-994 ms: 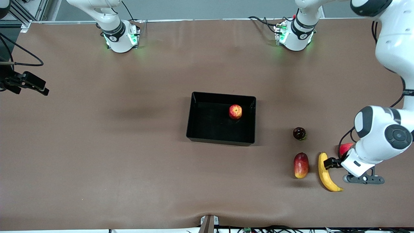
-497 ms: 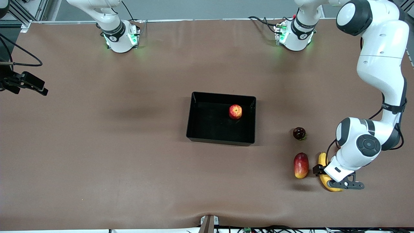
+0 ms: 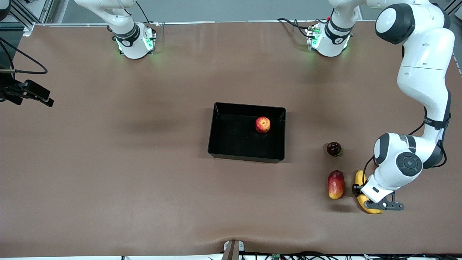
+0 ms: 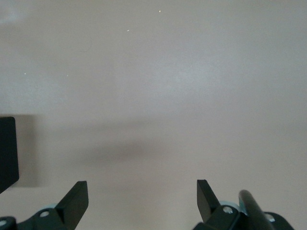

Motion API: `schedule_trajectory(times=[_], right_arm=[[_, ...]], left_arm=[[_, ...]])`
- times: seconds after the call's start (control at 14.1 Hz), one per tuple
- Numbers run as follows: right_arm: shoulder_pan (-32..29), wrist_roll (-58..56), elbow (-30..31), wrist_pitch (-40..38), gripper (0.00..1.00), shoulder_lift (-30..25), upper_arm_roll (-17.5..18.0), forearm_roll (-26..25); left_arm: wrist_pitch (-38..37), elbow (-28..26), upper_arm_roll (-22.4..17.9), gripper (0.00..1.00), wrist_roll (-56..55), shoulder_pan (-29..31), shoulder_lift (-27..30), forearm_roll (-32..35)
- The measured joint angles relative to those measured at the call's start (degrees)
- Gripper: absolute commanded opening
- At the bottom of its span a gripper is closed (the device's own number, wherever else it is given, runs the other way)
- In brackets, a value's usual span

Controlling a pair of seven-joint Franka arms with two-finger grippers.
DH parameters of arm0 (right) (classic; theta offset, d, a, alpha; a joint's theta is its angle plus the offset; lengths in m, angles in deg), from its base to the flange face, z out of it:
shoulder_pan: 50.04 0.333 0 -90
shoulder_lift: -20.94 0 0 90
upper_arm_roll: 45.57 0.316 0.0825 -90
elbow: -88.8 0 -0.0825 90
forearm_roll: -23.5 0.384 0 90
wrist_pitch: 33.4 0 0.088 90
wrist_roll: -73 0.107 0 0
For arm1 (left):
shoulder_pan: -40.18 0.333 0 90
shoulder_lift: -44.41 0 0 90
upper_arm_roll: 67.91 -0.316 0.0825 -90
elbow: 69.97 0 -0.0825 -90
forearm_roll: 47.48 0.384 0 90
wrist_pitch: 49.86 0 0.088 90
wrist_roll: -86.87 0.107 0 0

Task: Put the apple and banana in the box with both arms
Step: 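Lower the left gripper and grasp the yellow banana, then carry the banana with the left gripper over the black box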

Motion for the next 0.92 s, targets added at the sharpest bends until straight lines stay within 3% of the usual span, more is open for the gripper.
schedule_trajectory(times=[0.21, 0.35, 0.71, 0.92], right_arm=[[0.0, 0.0, 0.0, 0.0, 1.00, 0.0, 0.0, 0.0], [0.0, 0.0, 0.0, 0.0, 1.00, 0.0, 0.0, 0.0], [0.0, 0.0, 0.0, 0.0, 1.00, 0.0, 0.0, 0.0], [0.0, 0.0, 0.0, 0.0, 1.00, 0.0, 0.1, 0.0]], left_arm=[[-0.4, 1.2, 0.0, 0.00, 0.7, 0.0, 0.4, 0.0], [-4.4, 1.8, 1.5, 0.00, 0.9, 0.1, 2.3, 0.0], [-23.3, 2.3, 13.2, 0.00, -1.7, -0.7, 11.7, -1.2], [-29.3, 0.8, 20.7, 0.00, -9.8, -1.4, 13.1, -1.7]])
